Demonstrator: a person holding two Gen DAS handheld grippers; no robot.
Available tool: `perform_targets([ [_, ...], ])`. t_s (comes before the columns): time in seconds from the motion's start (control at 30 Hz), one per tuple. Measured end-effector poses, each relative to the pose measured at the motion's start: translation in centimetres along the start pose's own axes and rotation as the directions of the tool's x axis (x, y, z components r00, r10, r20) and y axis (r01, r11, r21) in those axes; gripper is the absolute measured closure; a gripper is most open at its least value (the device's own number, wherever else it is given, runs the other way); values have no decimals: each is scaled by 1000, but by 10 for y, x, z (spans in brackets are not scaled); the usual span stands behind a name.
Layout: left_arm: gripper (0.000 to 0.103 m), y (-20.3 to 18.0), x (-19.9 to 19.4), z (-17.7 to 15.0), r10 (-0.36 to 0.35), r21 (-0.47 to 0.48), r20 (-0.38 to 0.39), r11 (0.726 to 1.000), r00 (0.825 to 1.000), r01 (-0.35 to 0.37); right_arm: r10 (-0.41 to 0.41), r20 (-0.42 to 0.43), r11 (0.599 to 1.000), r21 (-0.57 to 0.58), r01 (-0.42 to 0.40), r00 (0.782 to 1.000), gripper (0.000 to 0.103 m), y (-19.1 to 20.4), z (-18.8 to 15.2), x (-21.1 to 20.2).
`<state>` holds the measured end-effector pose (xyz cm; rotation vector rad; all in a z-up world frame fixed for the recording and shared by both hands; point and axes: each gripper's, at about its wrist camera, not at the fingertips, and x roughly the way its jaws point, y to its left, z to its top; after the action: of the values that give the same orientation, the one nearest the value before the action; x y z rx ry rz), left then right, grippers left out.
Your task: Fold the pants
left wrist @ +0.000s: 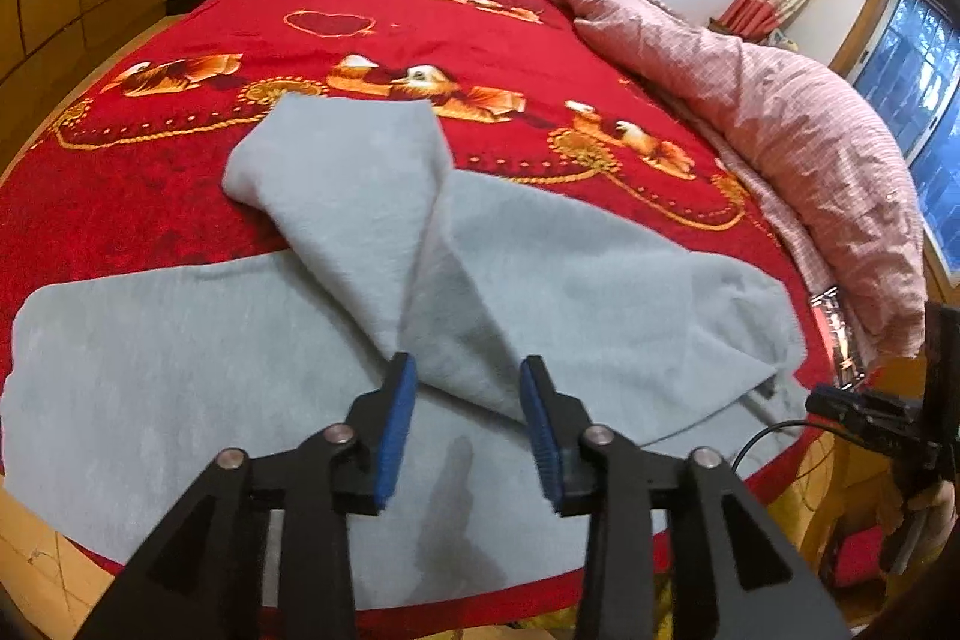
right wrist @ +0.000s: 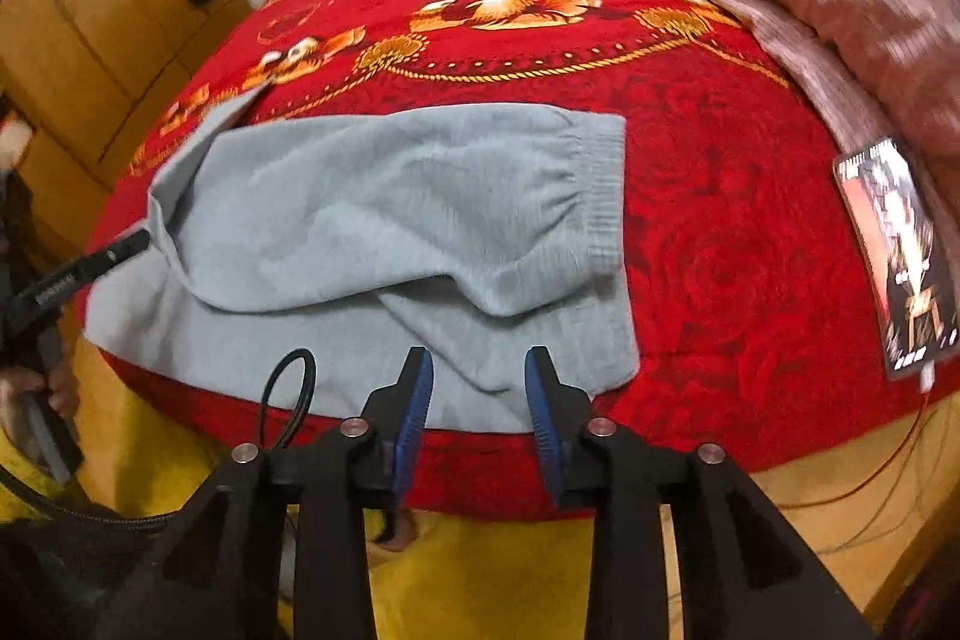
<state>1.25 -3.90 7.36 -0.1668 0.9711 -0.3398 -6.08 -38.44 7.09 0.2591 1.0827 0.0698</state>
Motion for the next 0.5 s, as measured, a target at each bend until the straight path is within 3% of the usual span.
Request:
perform_targets([
  [0.17, 57, -9, 14, 4, -22, -11, -18, 1000, 1000, 21, 81, 42, 971, 224, -89, 996, 68, -23, 0, 20],
  [0.3, 57, -6, 26, 5, -17, -76, -50, 997, 999, 13, 137, 80, 892, 424, -158, 987, 68, -47, 2, 39],
  [0.4, 57, -3, 29, 4, -18, -108, -57, 994, 998, 12, 147, 108, 865, 468, -180, 983, 68, -50, 8, 44],
  [0.5, 57, -6, 32, 3, -13, -103, -64, 995, 998, 6, 127, 119, 870, 463, -168, 985, 68, -48, 14, 46],
])
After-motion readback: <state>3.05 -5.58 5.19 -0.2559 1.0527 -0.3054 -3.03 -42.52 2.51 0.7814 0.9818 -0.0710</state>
